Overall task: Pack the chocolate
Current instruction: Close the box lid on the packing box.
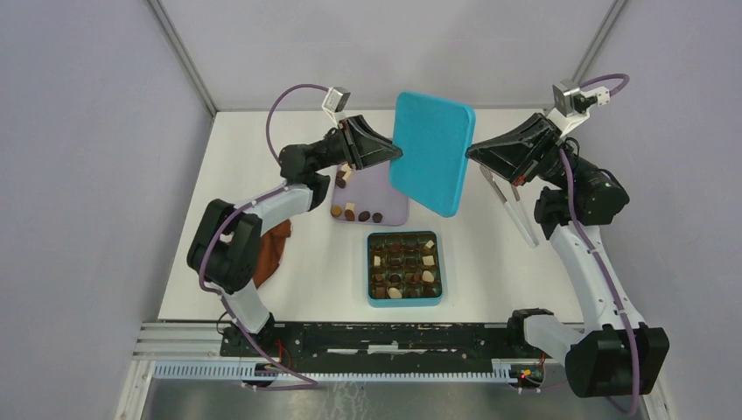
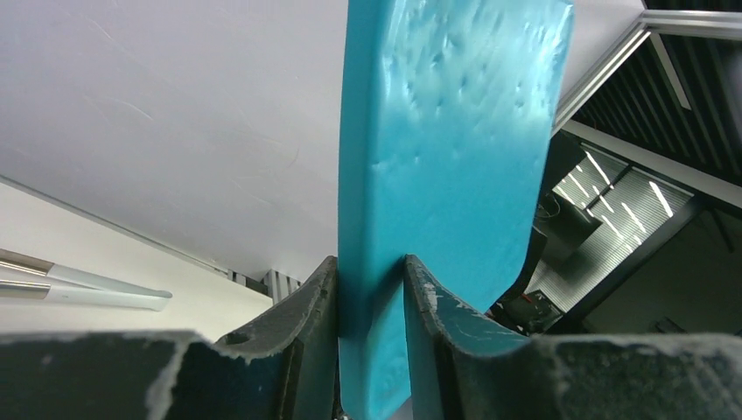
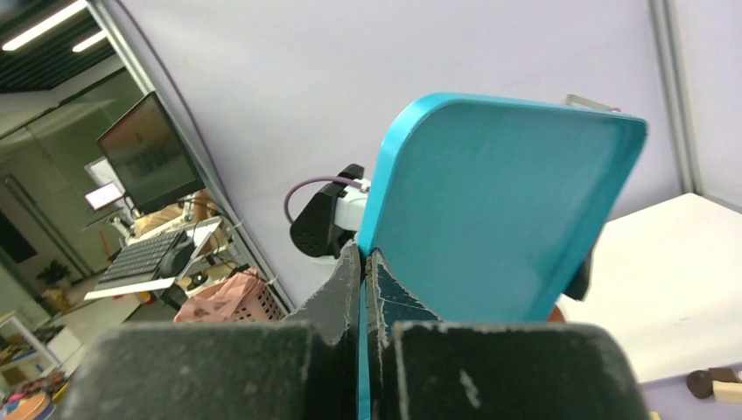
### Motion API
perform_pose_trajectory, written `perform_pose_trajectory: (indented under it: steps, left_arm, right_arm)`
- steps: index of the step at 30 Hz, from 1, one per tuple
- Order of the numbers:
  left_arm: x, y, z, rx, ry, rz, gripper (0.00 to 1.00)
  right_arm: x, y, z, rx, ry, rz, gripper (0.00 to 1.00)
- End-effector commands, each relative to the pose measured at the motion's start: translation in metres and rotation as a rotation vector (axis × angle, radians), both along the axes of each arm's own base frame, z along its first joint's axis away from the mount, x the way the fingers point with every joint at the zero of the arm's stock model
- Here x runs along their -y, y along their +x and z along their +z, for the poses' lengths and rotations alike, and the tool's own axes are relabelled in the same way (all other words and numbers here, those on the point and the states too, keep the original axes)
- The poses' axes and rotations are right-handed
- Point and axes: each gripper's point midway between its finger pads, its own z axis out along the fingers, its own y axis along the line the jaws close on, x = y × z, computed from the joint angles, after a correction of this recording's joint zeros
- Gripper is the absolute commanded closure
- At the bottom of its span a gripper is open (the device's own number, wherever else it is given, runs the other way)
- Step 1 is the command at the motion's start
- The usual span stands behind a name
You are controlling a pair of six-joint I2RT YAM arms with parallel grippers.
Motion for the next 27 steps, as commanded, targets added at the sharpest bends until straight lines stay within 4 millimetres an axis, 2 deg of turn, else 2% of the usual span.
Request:
perform_pose_trajectory:
  steps: [1,3,6,11,14,15,18,21,24,27]
  left_arm:
    - [-0.029,-0.07,0.065,0.294,-0.174,-0.07,0.86]
    - [-0.031,-0.067,0.065,0.286,-0.176,-0.06,0.97]
    - [-0.036,-0.061,0.064,0.269,-0.179,-0.039,0.98]
    - [-0.045,-0.054,0.065,0.259,-0.184,-0.001,0.98]
    - [-0.05,-0.051,0.066,0.256,-0.191,0.021,0.98]
    - [-0.053,-0.048,0.063,0.234,-0.191,0.034,0.98]
    - [-0.053,-0.045,0.053,0.191,-0.187,0.044,0.98]
    - [-0.055,-0.043,0.039,0.144,-0.182,0.069,0.98]
    - [-0.058,-0.043,0.032,0.12,-0.186,0.114,0.98]
    - [-0.058,-0.043,0.027,0.107,-0.171,0.169,0.98]
  right_arm:
    - [0.004,0.031,-0.036,-0.083,-0.061,-0.034,1.0]
    - [0.006,0.035,-0.039,-0.087,-0.066,-0.042,1.0]
    - [0.006,0.037,-0.041,-0.083,-0.071,-0.048,0.99]
    - [0.006,0.04,-0.047,-0.066,-0.096,-0.058,0.65]
    - [0.006,0.047,-0.054,-0.036,-0.14,-0.09,0.51]
    - [0.007,0.057,-0.064,-0.017,-0.208,-0.143,0.4]
    - [0.009,0.064,-0.073,0.03,-0.29,-0.194,0.24]
    - [0.012,0.069,-0.083,0.078,-0.366,-0.245,0.11]
    - [0.016,0.076,-0.102,0.063,-0.42,-0.275,0.07]
    - [0.018,0.084,-0.129,0.016,-0.458,-0.285,0.1]
